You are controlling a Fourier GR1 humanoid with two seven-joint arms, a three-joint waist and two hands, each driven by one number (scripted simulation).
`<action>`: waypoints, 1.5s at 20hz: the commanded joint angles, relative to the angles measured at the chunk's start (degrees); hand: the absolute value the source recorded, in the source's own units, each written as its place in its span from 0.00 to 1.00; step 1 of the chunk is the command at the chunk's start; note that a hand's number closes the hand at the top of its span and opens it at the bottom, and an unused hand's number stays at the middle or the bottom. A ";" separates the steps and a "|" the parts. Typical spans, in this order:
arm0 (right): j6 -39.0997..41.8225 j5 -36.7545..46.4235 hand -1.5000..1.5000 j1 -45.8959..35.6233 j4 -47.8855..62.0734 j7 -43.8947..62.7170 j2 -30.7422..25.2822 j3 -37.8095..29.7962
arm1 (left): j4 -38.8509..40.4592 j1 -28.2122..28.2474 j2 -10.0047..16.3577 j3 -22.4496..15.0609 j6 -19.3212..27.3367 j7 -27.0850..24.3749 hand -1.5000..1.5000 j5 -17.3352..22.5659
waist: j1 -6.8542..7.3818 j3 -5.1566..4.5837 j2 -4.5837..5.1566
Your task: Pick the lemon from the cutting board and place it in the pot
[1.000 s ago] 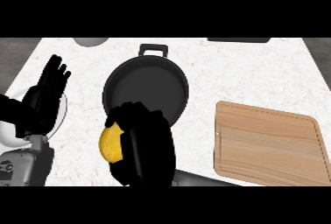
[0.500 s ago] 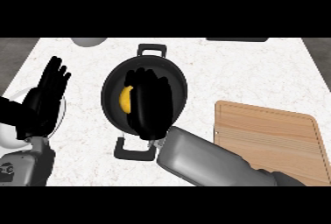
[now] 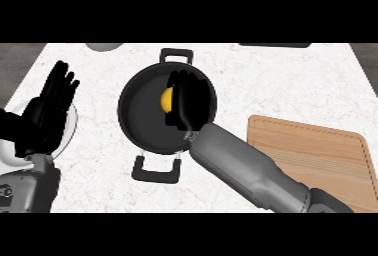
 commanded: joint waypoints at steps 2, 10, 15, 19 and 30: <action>-5.73 -11.54 0.00 2.49 5.29 -5.91 0.15 -4.16 | -0.99 0.25 -1.32 -1.06 0.95 -0.08 0.50 -0.85 | 0.81 0.07 0.39; -9.00 -30.58 0.00 4.17 1.78 -26.63 0.16 -7.33 | 0.87 -1.67 -0.62 -0.50 -0.90 -1.76 0.50 0.07 | 2.36 0.17 1.02; -14.83 -40.39 0.00 8.52 -4.93 -38.53 0.16 -10.81 | 2.72 0.56 -2.23 -1.11 -0.58 -4.89 0.50 -0.67 | 0.78 0.14 0.57; -13.18 -48.78 0.00 9.49 -5.62 -47.50 0.16 -15.98 | 2.97 -2.30 0.15 1.12 -0.28 -0.93 0.50 -0.20 | -0.68 0.11 0.05; 7.01 -54.06 0.00 19.94 -9.28 -61.45 -6.40 -29.06 | -2.78 2.80 -2.75 -0.83 2.53 0.58 0.50 -3.04 | -2.93 0.03 -0.74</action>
